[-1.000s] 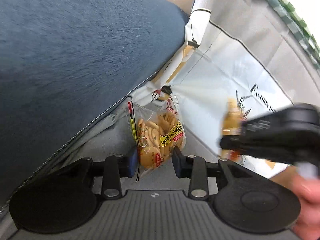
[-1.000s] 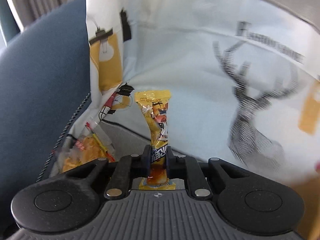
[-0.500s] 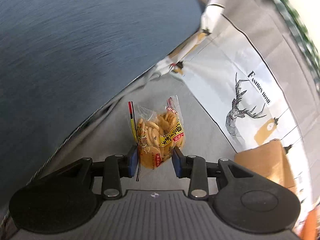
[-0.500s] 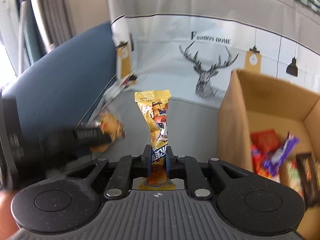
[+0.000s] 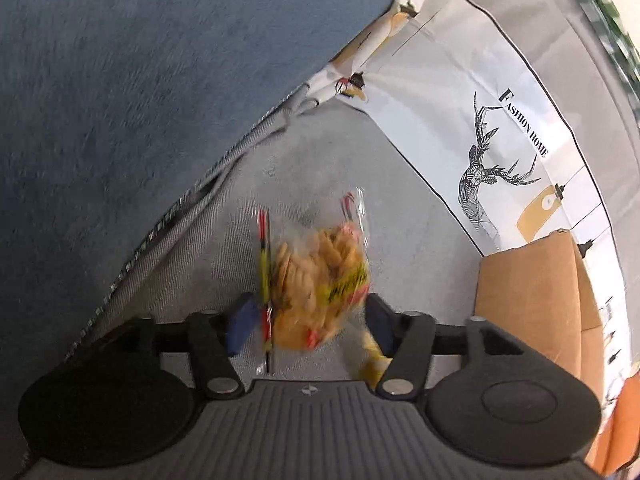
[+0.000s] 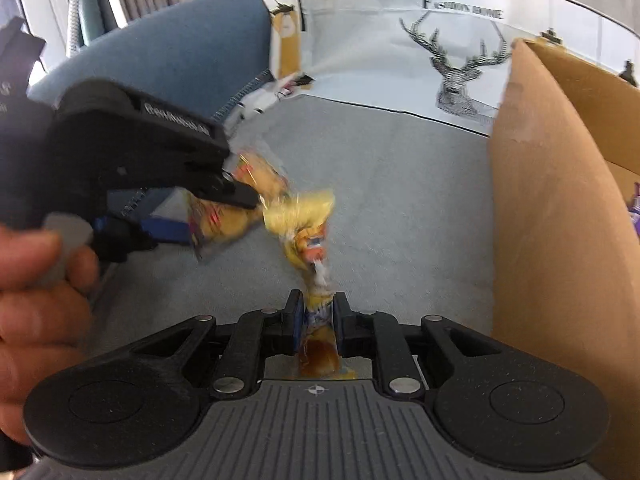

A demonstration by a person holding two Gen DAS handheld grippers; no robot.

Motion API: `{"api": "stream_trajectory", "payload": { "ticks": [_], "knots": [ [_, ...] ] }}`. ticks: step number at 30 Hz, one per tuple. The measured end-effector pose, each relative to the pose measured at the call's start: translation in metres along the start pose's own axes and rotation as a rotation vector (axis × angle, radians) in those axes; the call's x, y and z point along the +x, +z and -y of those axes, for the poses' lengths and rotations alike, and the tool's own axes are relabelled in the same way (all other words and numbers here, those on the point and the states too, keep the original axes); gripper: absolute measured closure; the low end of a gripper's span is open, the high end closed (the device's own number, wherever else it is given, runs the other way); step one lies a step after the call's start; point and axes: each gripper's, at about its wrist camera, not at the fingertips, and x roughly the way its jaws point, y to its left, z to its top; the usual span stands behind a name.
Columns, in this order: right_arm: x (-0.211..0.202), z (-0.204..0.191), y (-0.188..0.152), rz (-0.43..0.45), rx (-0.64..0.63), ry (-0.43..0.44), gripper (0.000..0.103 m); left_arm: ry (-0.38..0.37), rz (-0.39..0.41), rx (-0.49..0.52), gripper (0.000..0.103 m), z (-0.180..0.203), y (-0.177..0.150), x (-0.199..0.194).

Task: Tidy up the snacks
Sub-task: 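Close the right tool on the yellow wafer bar while the left tool approaches the cracker bag, then close the left tool on the clear bag of crackers while the right tool holds the wafer bar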

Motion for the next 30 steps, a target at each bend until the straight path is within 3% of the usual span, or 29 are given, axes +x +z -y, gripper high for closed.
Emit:
{"api": "stream_trajectory", "payload": {
  "ticks": [3, 9, 11, 20, 23, 26, 30],
  "knots": [
    [0.006, 0.005, -0.002, 0.010, -0.002, -0.005, 0.072, 0.052, 0.037, 0.062, 0.022, 0.007, 0.000, 0.001],
    [0.019, 0.010, 0.000, 0.021, -0.002, 0.051, 0.062, 0.069, 0.030, 0.080, 0.018, 0.014, 0.001, 0.008],
    [0.024, 0.012, -0.002, 0.004, 0.016, 0.079, 0.062, 0.079, 0.024, 0.099, 0.018, 0.020, 0.001, 0.015],
    [0.025, 0.005, -0.001, -0.001, -0.017, 0.058, 0.063, 0.093, 0.012, 0.115, 0.018, 0.025, 0.002, 0.027],
    [0.026, 0.006, -0.002, 0.000, -0.032, 0.051, 0.068, 0.090, 0.012, 0.117, 0.018, 0.024, 0.002, 0.028],
    [0.025, 0.007, -0.001, 0.005, -0.038, 0.041, 0.088, 0.087, 0.012, 0.109, 0.018, 0.024, 0.004, 0.028],
    [0.017, 0.009, 0.000, 0.040, -0.022, 0.017, 0.092, 0.087, 0.012, 0.111, 0.018, 0.024, 0.004, 0.028]
  ]
}}
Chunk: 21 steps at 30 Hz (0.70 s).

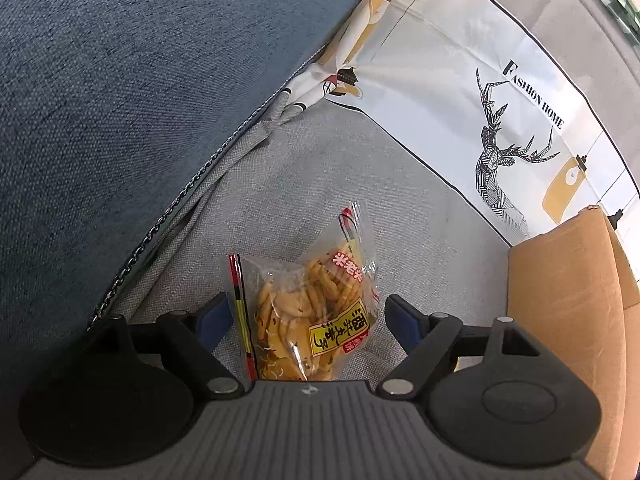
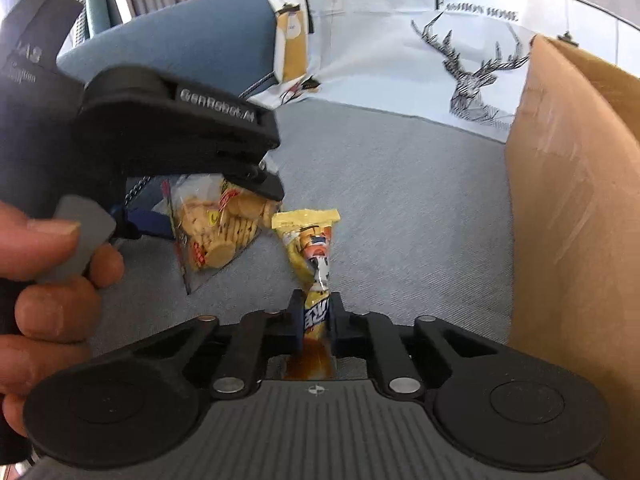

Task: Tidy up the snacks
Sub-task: 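Close the left tool on the clear bag of crackers while the right tool holds the wafer bar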

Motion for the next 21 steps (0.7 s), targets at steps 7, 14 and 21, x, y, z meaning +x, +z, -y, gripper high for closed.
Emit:
{"api": "stream_trajectory", "payload": {
  "ticks": [7, 14, 21],
  "knots": [
    [0.0013, 0.0070, 0.0021, -0.020, 0.020, -0.053, 0.091, 0.000, -0.001, -0.005, 0.018, 0.0001, 0.0007, 0.0002],
    [0.0048, 0.0028, -0.0005, -0.036, 0.011, -0.060, 0.088, 0.004, -0.001, 0.000, 0.018, 0.0013, 0.0008, 0.0004],
    [0.0034, 0.0023, -0.0007, -0.026, 0.011, -0.056, 0.090, 0.008, -0.001, 0.008, 0.018, 0.0036, 0.0007, 0.0004]
  ]
}}
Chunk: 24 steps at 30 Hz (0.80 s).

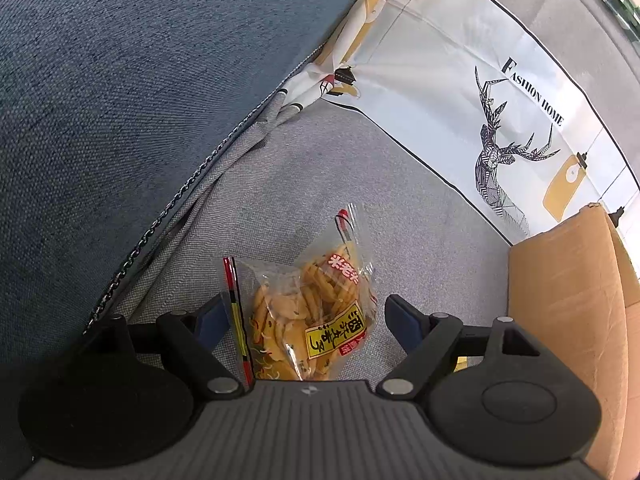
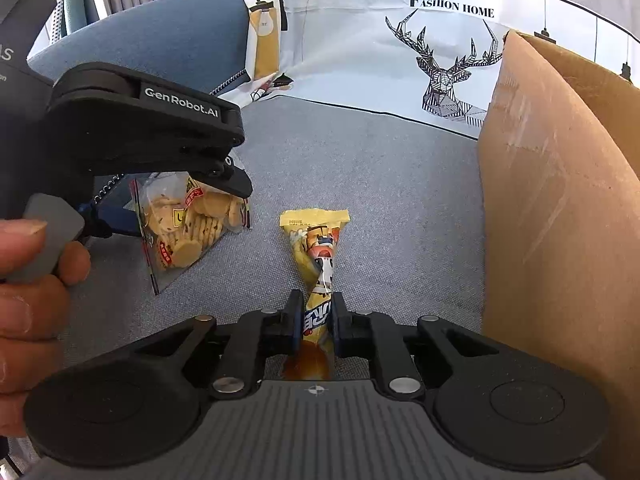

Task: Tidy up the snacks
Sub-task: 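Close the left tool on the clear bag of crackers while the right tool holds the wafer bar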

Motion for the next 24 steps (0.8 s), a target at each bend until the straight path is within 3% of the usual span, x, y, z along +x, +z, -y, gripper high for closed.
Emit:
{"api": "stream_trajectory", "payload": {
  "ticks": [14, 24],
  "knots": [
    [-0.0028, 0.0015, 0.0034, 0.004, 0.001, 0.009, 0.091, 0.000, 0.000, 0.008, 0.019, 0.0016, 0.0003, -0.0001],
    [-0.0011, 0.0008, 0.0043, 0.006, 0.000, 0.005, 0.091, -0.014, 0.003, 0.025, 0.035, 0.0016, 0.0020, 0.0006]
  ]
}}
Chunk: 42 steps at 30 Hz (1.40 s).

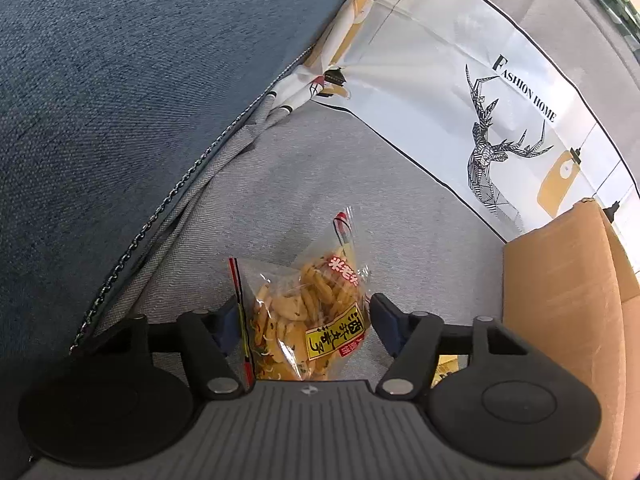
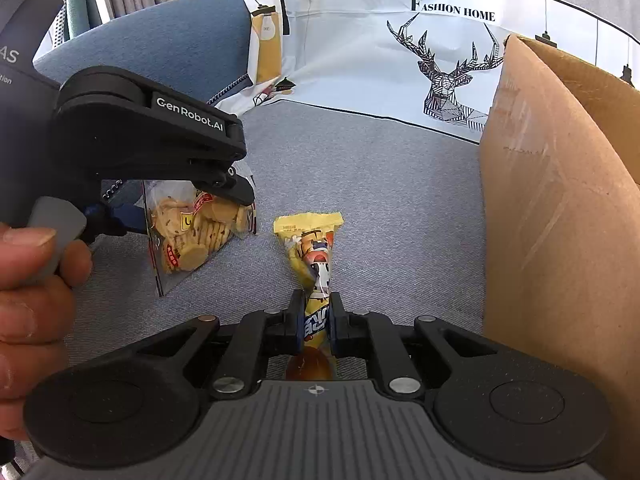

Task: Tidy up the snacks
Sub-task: 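Close the left tool on the clear bag of crackers while the right tool holds the wafer bar, then carry both held snacks up above the cardboard box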

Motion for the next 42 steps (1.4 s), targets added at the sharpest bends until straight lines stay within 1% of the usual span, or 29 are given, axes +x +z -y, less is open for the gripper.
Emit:
{"api": "stream_trajectory", "payload": {
  "ticks": [4, 10, 21, 34, 42],
  "knots": [
    [0.000, 0.000, 0.001, 0.005, 0.001, -0.004, 0.091, -0.020, -0.002, 0.007, 0.041, 0.001, 0.001, -0.001],
    [-0.002, 0.000, 0.003, 0.025, 0.010, -0.018, 0.092, -0.034, 0.007, 0.034, 0.043, 0.007, 0.001, -0.002],
    [-0.014, 0.000, 0.005, 0.086, 0.018, -0.044, 0.094, -0.076, 0.066, 0.054, 0.044, 0.012, 0.005, -0.012],
    [-0.031, -0.005, 0.012, 0.152, 0.034, -0.063, 0.096, -0.078, 0.081, 0.075, 0.044, 0.015, 0.004, -0.017],
    [-0.046, -0.004, 0.020, 0.188, 0.043, -0.080, 0.097, -0.096, 0.102, 0.072, 0.045, 0.017, 0.004, -0.024]
  ]
}}
